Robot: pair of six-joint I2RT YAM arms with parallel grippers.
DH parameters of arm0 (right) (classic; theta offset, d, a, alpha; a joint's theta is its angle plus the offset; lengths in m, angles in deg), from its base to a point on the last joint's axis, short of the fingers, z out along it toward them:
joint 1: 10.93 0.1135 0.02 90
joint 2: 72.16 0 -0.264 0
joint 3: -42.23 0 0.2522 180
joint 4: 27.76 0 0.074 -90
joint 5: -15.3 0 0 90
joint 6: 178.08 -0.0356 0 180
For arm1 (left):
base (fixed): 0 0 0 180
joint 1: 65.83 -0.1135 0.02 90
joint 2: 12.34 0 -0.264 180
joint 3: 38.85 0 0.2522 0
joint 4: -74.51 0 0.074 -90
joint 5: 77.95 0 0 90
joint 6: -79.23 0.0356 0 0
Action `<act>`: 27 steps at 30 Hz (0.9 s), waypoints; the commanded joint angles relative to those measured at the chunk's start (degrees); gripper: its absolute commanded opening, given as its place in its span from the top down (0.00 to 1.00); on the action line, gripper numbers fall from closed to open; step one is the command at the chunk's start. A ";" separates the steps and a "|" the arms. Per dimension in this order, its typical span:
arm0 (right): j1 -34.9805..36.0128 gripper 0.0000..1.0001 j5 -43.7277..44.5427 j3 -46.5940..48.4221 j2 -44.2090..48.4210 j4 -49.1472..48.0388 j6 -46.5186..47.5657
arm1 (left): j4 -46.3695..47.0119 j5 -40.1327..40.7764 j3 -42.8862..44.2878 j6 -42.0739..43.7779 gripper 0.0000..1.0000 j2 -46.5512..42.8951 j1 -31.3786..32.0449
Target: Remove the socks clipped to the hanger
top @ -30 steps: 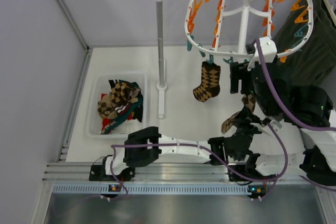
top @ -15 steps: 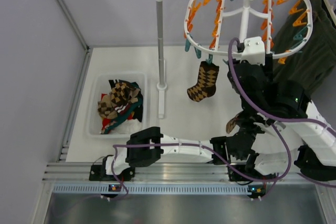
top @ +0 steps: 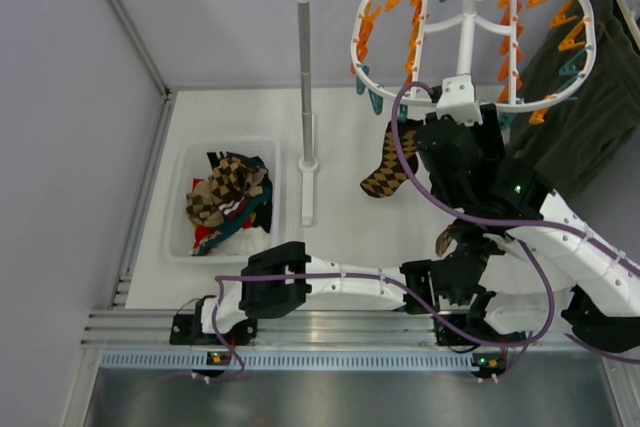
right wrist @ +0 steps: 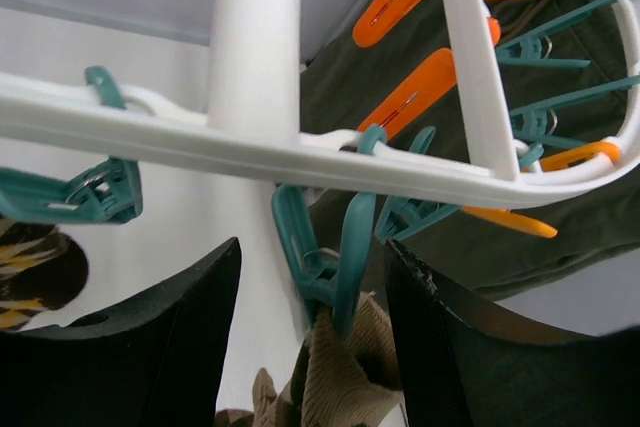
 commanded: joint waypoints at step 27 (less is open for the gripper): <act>-4.13 0.82 1.68 -3.05 0.95 -14.48 9.25 | 1.38 -1.03 -3.70 -4.14 1.00 -3.10 -0.01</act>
